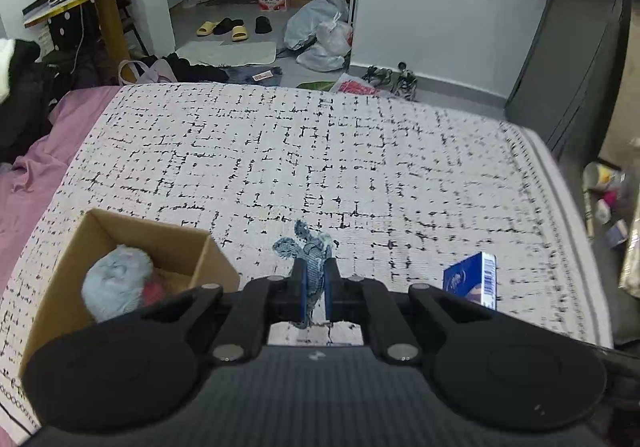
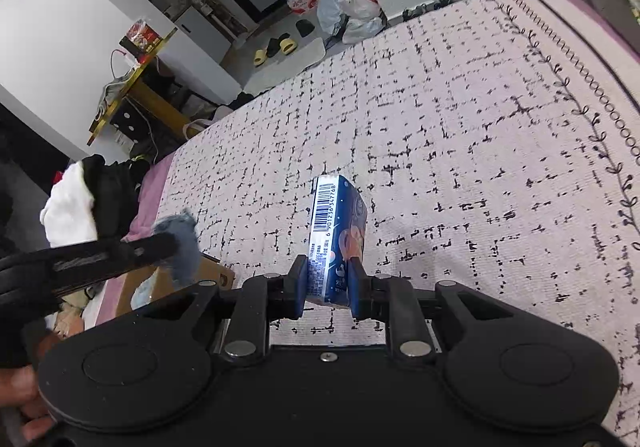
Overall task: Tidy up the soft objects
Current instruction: 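Carry the milk carton and bunny plush over the box with both tools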
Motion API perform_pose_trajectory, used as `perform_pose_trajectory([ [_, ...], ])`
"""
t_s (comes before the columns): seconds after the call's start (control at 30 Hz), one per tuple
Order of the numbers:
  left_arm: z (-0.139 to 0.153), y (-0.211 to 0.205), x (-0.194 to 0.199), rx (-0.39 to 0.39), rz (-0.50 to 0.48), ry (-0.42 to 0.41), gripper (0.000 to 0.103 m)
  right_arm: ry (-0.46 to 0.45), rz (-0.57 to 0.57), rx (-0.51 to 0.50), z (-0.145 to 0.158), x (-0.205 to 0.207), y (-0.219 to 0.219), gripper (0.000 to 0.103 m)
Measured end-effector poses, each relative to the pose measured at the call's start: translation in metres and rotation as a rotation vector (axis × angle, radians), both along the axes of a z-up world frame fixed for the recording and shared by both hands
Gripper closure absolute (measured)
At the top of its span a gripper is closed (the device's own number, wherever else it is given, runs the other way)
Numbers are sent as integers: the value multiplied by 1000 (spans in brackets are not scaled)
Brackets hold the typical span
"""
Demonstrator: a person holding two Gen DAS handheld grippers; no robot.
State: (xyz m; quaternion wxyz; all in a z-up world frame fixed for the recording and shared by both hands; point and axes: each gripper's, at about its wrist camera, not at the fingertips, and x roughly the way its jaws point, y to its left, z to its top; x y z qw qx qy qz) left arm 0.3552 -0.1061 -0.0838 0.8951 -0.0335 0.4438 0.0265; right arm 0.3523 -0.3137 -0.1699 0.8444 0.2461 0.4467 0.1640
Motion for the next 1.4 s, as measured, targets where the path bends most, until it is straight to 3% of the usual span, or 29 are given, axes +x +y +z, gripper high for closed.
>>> perform_pose_trajectory([
  [0.47, 51, 61, -42, -117, 19, -61, 96, -67, 2, -42, 53, -27, 28, 83],
  [0.8, 64, 118, -61, -220, 86, -99, 96, -115, 29, -96, 89, -40, 71, 83],
  [1.4, 23, 208, -80, -367, 213, -43, 96, -143, 77, -179, 112, -50, 155, 83],
])
